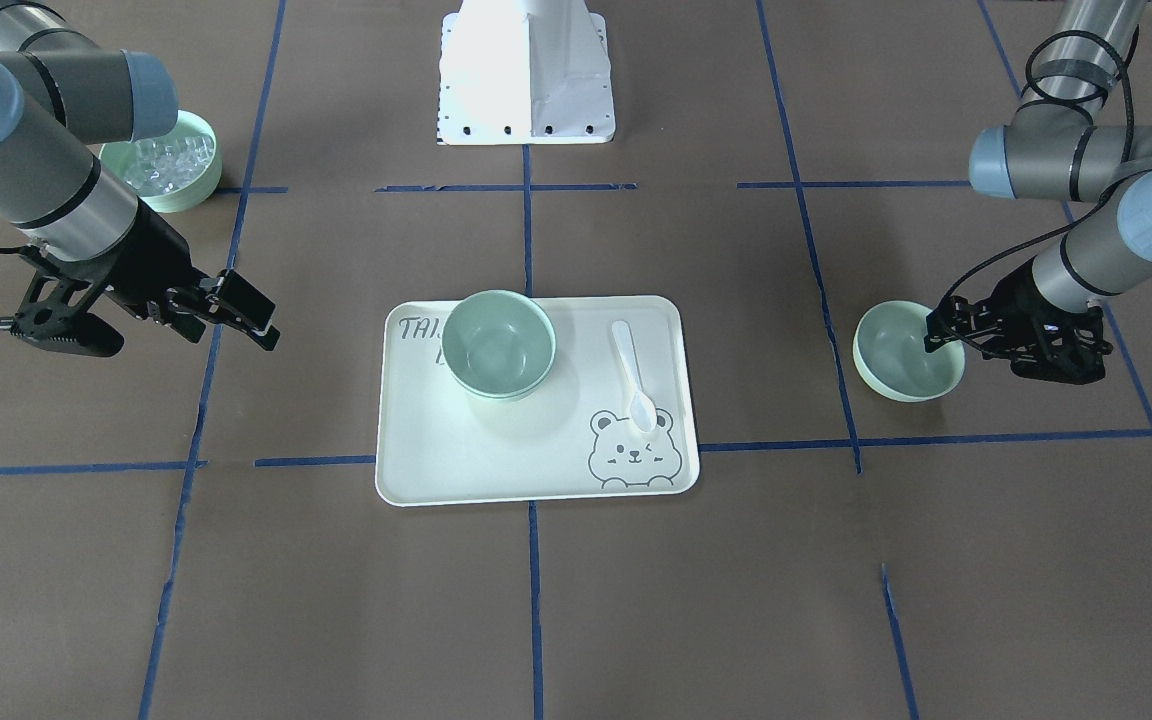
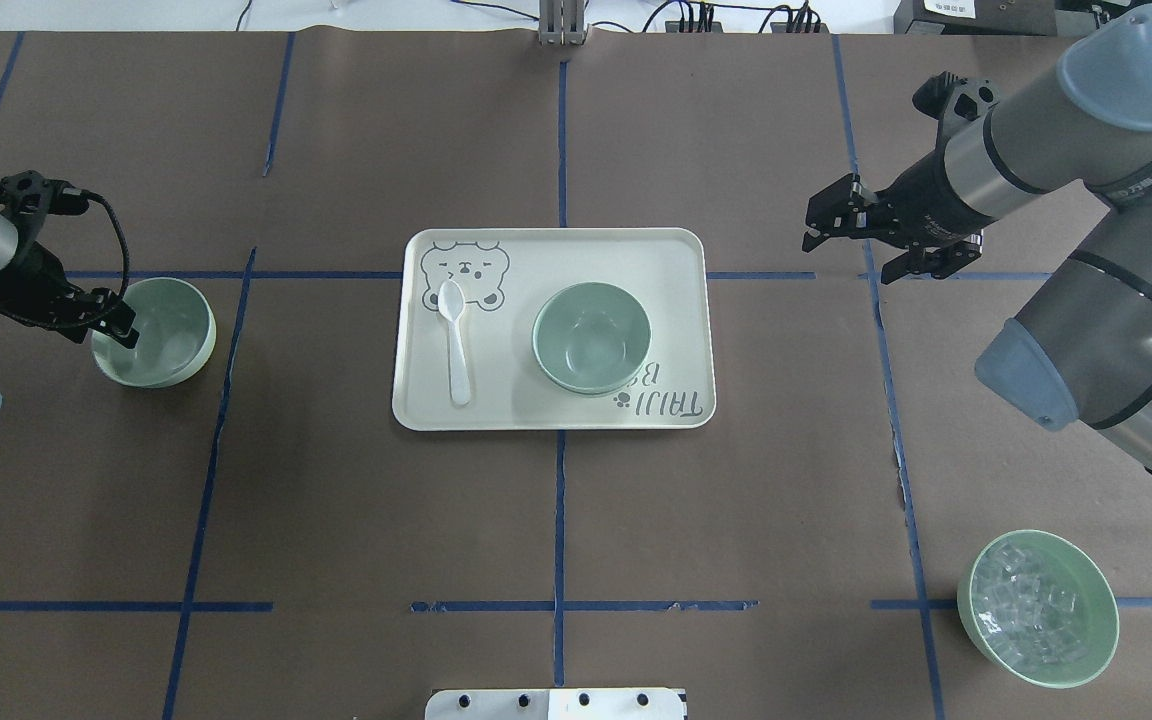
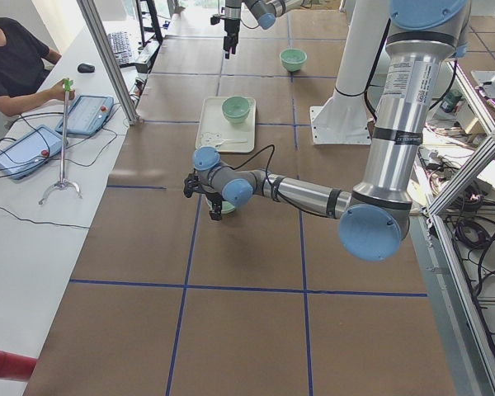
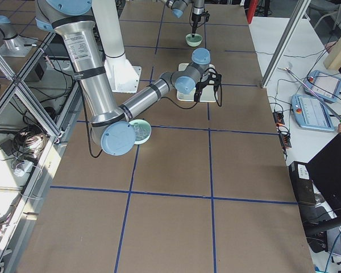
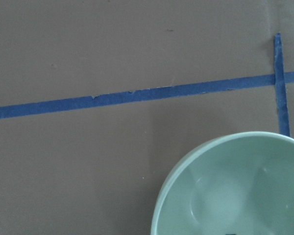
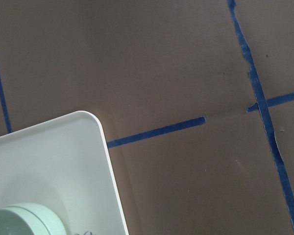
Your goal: Stack green bowls together
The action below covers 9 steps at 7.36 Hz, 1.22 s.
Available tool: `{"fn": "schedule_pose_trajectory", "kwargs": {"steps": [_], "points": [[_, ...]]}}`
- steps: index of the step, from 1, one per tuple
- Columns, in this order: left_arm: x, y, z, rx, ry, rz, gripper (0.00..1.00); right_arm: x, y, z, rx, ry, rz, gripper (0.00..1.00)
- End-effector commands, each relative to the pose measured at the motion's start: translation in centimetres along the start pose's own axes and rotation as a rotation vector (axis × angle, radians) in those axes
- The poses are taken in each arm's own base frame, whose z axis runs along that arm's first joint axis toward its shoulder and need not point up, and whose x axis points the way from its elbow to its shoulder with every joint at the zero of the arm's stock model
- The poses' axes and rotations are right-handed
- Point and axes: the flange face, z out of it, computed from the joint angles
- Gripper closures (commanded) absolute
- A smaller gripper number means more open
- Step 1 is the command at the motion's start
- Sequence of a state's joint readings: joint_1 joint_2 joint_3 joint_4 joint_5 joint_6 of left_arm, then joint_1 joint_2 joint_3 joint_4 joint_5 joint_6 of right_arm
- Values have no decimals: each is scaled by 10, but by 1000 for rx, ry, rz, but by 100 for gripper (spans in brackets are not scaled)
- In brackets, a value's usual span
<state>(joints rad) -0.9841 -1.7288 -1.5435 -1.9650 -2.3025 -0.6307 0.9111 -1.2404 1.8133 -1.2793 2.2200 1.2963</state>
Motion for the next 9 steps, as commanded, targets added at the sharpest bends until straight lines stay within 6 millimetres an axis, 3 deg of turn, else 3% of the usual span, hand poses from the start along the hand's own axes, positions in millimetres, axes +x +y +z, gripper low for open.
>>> {"fn": "schedule_pose_trajectory", "kwargs": {"steps": [1,3,4,5,6,7,8,9], "points": [[1,0,1,-1,-1,3,100,1,0,-1,-1,-2,0,0],[22,0,-19,32,24,30,100,6,1,0,-4,3,4,0],[62,4,-59,89,71,58,100,6,0,-2,-1,0,4,0],[113,-19,-89,140,129,-7,100,9,0,-3,0,1,7,0],[185,-42,-109,159,201,-100,100,15,-4,-6,5,5,16,0],[274,-32,-92,106,260,-144,100,28,-13,-13,19,11,30,0],[350,-24,-74,99,281,-210,100,45,-21,-18,19,21,-1,0],[399,-30,-58,116,275,-230,100,63,-27,-21,23,34,-30,0]]}}
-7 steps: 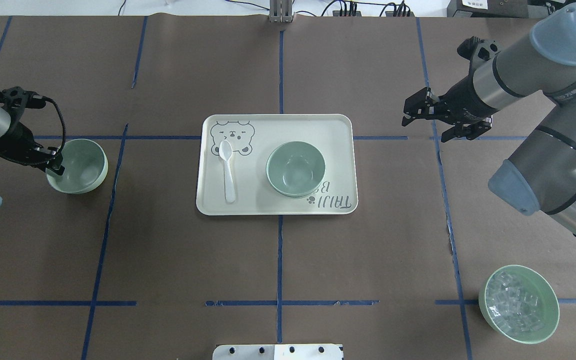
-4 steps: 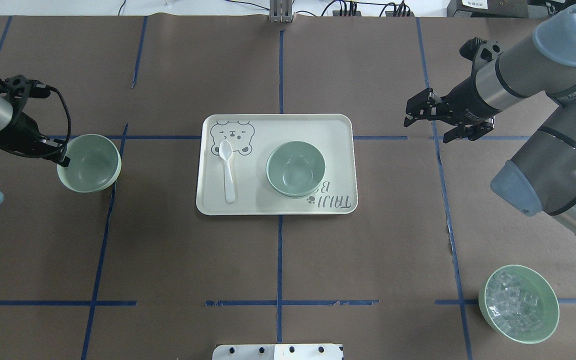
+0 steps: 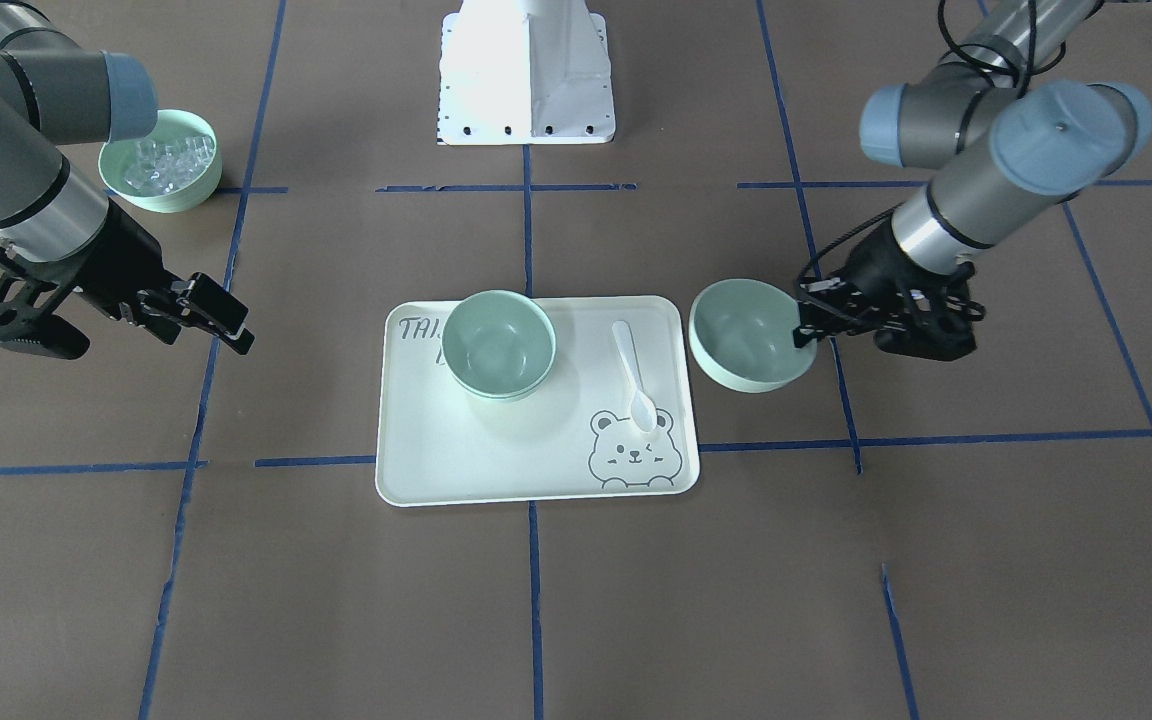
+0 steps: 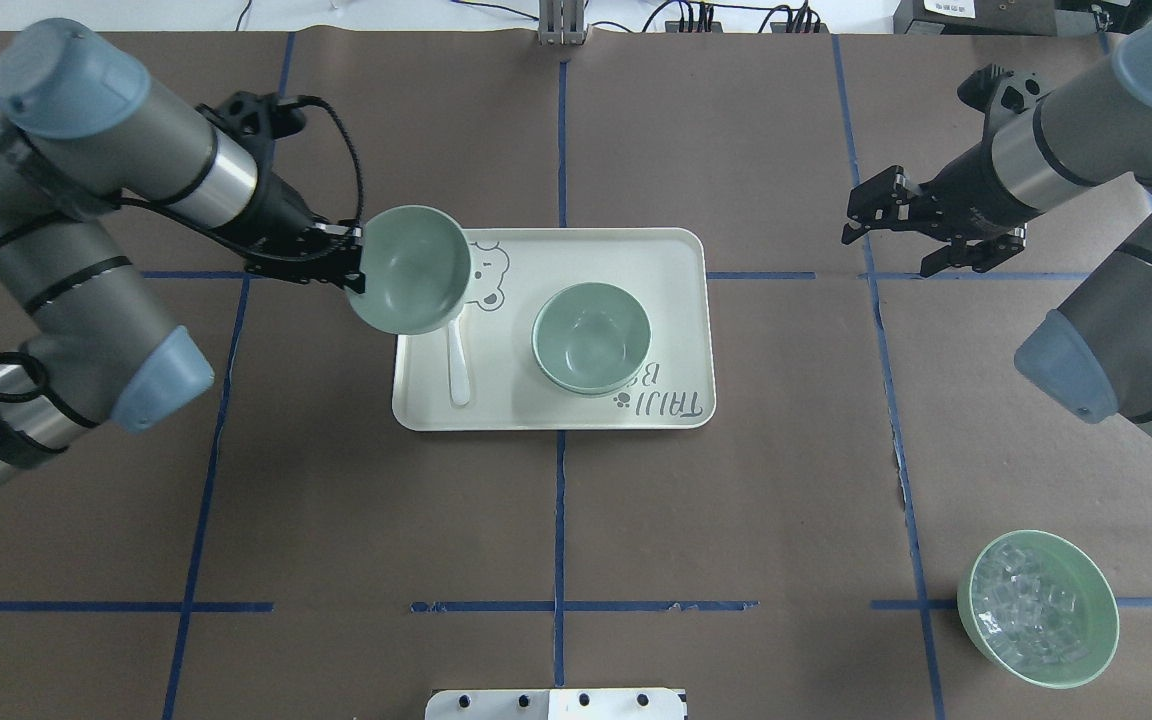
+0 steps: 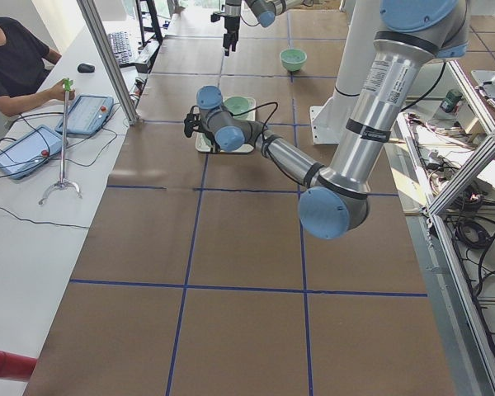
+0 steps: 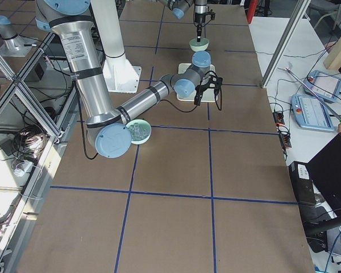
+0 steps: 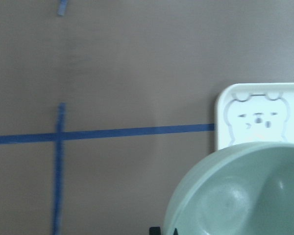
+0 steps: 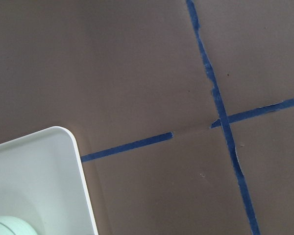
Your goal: Stack green bowls together
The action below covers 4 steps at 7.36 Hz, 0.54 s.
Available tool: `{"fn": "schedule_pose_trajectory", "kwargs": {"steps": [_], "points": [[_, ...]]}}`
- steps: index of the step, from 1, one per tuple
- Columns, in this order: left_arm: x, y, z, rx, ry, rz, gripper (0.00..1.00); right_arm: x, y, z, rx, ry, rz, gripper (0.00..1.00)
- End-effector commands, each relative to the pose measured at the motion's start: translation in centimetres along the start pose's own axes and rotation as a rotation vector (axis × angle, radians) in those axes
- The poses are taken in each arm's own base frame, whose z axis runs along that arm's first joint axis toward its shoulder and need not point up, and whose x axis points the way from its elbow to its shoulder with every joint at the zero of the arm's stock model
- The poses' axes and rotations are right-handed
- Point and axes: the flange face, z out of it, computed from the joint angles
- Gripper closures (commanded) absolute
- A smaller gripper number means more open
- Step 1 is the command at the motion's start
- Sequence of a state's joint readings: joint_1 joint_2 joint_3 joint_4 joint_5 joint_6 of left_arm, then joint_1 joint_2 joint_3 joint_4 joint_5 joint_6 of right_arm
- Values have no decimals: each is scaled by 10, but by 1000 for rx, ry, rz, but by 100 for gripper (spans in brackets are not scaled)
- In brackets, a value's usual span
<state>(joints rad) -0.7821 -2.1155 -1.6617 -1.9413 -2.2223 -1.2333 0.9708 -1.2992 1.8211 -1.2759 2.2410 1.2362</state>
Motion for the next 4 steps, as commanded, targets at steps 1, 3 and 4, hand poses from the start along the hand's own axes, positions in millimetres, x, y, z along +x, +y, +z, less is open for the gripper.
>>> {"fn": "schedule_pose_trajectory", "kwargs": {"steps": [1,3,4], "points": [[102,27,56,-14,16,-76,100,24,-9,-2,3,18,-36,0],[113,29,71,-11,4,-87,100,24,-9,-2,3,18,-36,0],[129,29,78,5,0,-82,100,23,-9,-3,4,16,-38,0]]}}
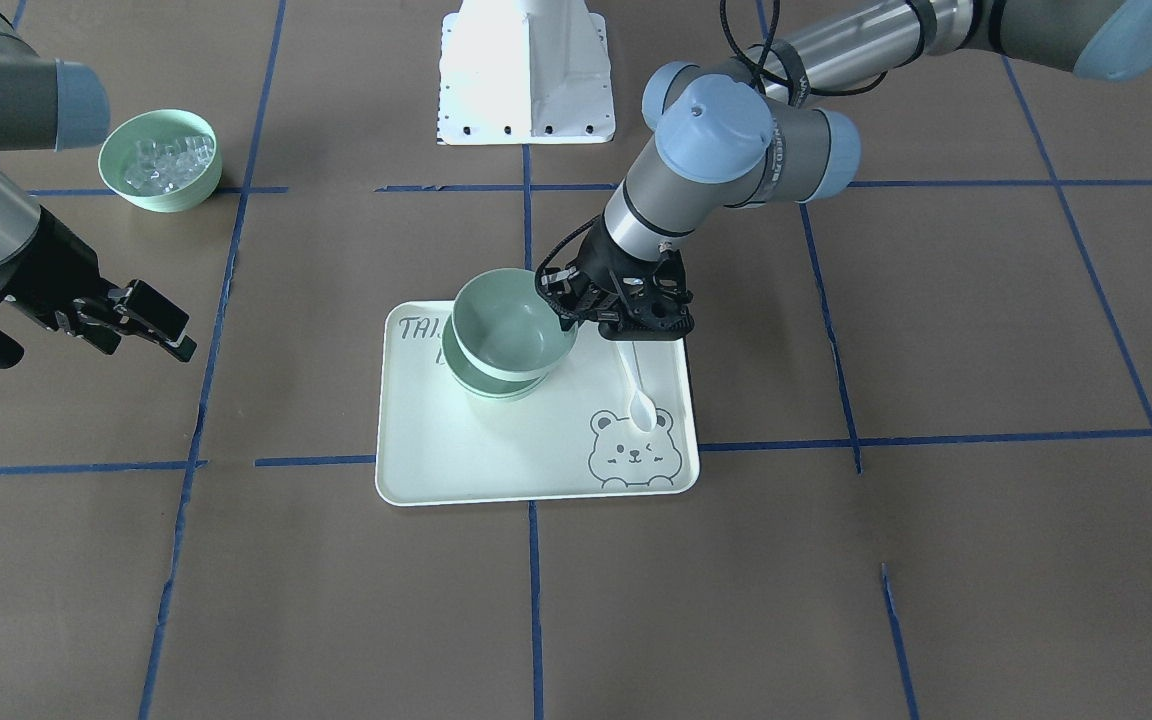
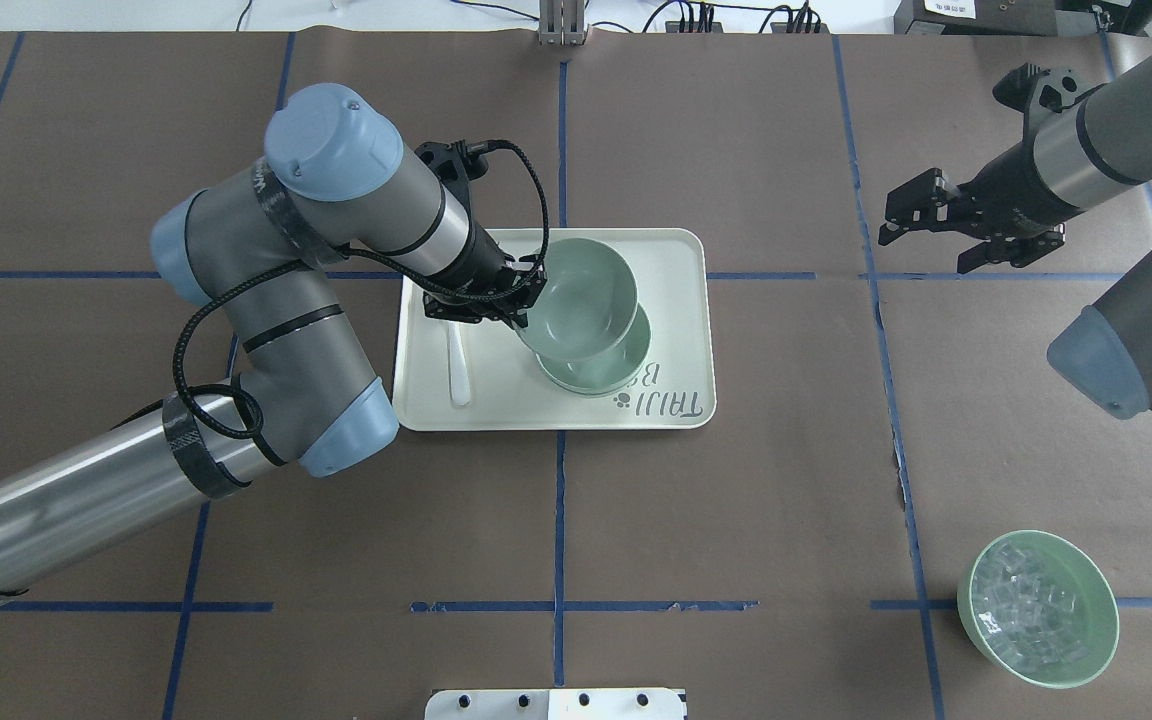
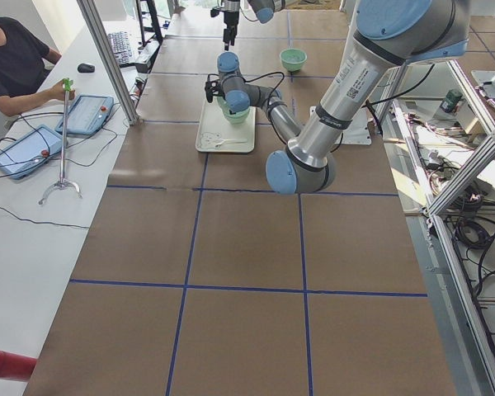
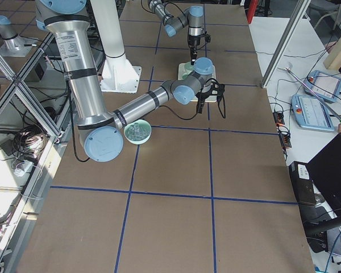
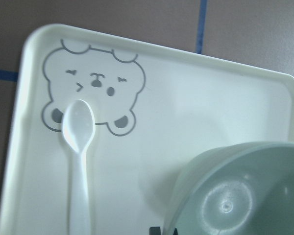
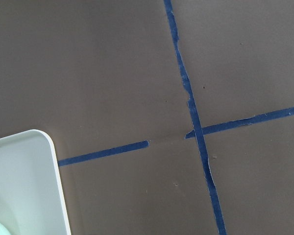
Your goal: Stack green bowls together
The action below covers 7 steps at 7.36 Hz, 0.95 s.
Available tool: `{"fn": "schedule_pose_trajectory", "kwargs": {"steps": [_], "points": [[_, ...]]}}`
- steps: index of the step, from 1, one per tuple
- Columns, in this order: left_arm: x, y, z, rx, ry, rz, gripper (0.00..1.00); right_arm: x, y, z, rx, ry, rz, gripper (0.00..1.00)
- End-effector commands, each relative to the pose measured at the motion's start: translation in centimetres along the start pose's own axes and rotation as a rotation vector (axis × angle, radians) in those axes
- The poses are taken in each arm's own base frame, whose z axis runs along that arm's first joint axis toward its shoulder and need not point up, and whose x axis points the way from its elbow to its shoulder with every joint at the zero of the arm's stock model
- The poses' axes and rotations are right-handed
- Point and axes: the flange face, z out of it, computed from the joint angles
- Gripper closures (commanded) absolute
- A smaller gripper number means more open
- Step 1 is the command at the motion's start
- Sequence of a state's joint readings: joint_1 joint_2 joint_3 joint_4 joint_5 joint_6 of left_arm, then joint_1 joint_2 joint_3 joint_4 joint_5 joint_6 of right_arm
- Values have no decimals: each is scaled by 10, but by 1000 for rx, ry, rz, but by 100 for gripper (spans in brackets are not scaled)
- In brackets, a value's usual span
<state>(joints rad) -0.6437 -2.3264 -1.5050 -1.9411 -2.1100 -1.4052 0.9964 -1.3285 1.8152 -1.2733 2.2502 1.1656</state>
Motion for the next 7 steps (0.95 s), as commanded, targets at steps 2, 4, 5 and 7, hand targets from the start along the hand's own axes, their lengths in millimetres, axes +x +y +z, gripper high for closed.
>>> {"fn": "schedule_pose_trajectory", "kwargs": {"steps": [2,4,5,7], "points": [[17,8,15,4,-7,4,100,-1,1,-2,2,-3,-4,0],[11,8,18,1,-35,-12,100,-1,0,-3,4,-5,-4,0],[11,8,18,0,-39,-14,100,-2,1,-4,3,-6,-5,0],[10,7,18,2,-40,-13,59,-1,0,-4,5,-5,-3,0]]}}
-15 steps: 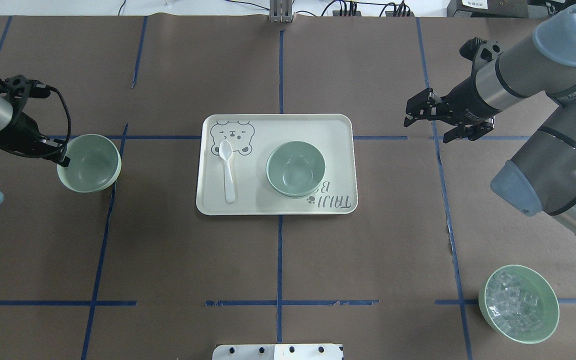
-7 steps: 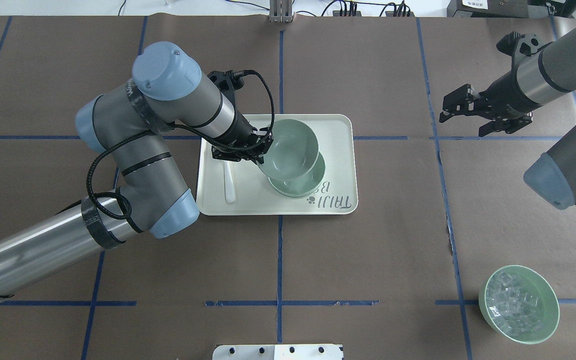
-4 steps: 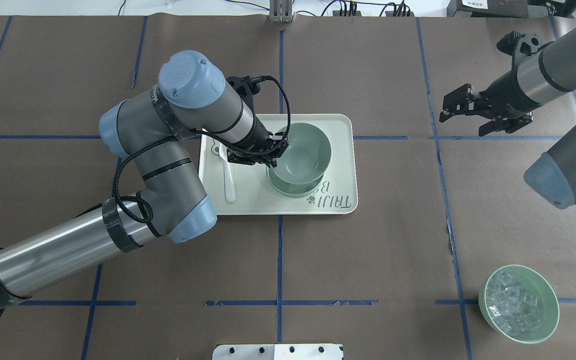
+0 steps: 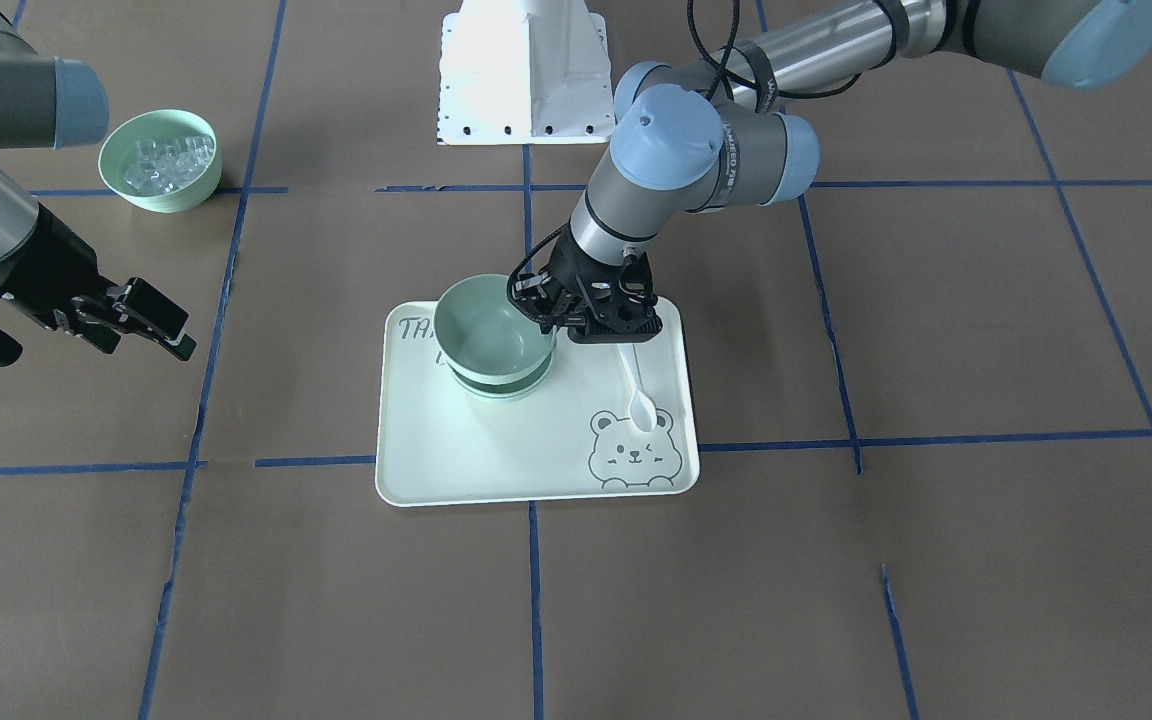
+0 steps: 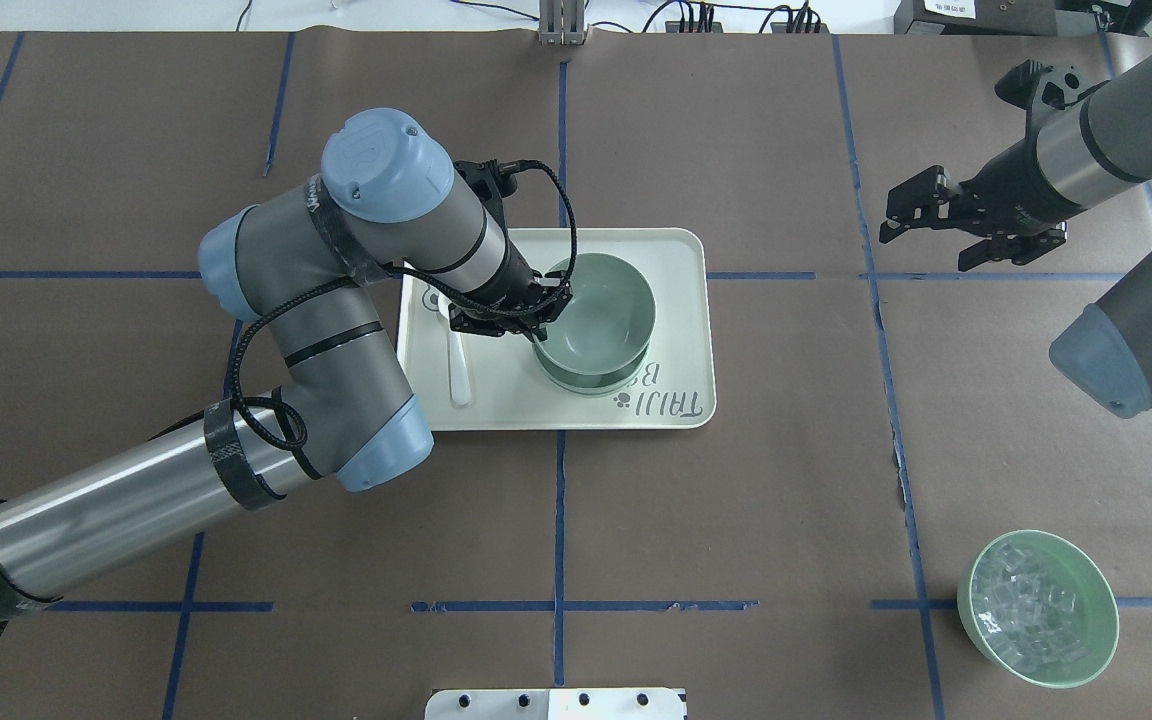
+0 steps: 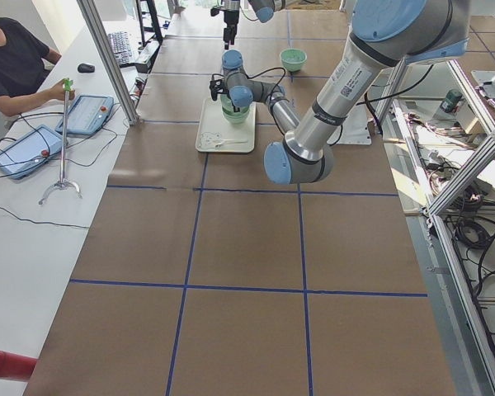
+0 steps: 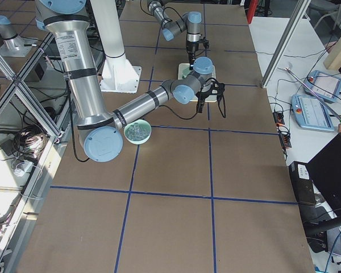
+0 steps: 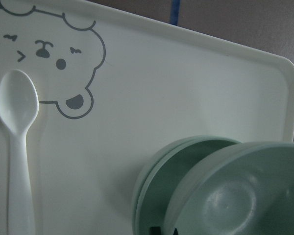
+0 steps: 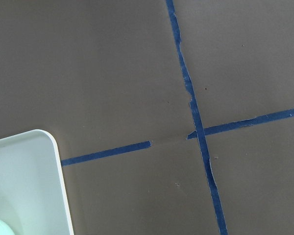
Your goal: Stack green bowls together
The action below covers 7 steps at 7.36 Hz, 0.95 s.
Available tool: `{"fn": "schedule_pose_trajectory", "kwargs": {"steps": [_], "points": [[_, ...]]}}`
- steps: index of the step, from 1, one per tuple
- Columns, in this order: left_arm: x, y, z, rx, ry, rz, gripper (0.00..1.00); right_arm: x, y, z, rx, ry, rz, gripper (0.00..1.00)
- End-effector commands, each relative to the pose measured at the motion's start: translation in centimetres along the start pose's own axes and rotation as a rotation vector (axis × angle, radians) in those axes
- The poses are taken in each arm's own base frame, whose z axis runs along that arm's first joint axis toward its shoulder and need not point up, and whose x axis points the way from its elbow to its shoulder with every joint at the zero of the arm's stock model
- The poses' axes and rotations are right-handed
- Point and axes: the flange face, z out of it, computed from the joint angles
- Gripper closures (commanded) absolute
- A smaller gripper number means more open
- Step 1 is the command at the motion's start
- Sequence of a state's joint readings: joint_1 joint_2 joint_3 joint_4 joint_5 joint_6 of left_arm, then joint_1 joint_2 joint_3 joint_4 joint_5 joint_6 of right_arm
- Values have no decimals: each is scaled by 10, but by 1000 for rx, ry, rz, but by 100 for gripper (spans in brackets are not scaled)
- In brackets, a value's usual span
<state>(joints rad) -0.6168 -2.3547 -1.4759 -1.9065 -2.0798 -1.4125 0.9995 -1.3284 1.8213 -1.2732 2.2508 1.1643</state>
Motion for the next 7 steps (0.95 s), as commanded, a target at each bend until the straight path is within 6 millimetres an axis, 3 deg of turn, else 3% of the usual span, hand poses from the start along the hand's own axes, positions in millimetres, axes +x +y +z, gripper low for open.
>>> {"fn": "schedule_pose_trajectory", "kwargs": {"steps": [1,3,4,5,6,7], "points": [[-3,-3,2,20,-7,7,1,0,0,0,1,0,1,0],[-8,2,-9,30,7,25,0,2,-2,-1,2,1,3,0],[-36,7,-33,47,24,88,0,11,-11,-11,17,4,24,0],[-84,3,-68,87,24,159,0,36,-21,-18,4,12,6,0],[-121,-8,-105,133,5,217,0,83,-34,-28,16,46,-75,0],[-179,-10,-125,154,-46,333,0,133,-62,-36,14,77,-139,0]]}}
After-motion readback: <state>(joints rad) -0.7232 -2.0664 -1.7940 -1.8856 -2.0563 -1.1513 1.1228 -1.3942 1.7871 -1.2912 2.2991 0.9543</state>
